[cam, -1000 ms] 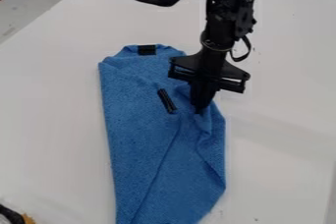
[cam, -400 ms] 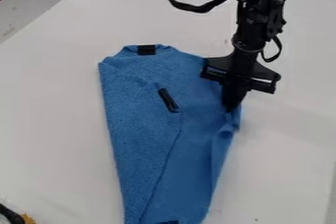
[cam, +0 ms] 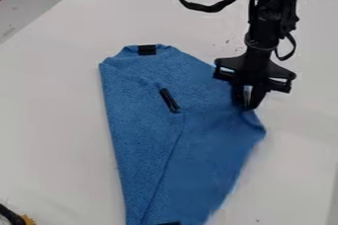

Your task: Unfold the cloth from the top right

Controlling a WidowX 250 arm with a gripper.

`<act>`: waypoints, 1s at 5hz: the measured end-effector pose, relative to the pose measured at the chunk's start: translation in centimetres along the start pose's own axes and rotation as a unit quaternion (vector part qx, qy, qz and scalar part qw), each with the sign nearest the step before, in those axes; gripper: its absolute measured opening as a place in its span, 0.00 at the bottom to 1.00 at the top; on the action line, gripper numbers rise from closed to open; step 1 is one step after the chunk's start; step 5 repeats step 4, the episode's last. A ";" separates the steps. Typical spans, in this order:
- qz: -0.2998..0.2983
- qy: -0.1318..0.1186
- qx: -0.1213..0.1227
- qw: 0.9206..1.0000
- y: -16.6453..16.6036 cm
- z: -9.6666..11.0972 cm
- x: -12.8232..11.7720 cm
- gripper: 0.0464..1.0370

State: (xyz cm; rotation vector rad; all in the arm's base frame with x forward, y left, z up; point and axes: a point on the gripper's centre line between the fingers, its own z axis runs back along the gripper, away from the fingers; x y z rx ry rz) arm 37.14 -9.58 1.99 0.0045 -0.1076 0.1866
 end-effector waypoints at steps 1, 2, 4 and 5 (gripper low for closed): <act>0.016 -0.001 -0.026 1.000 -1.1 0.2 0.3 0.74; 0.052 -0.003 -0.040 0.998 -3.7 1.3 0.5 0.96; 0.058 -0.022 -0.021 0.998 -5.9 2.1 0.7 0.96; 0.058 -0.022 -0.021 0.998 -5.9 2.1 0.7 0.96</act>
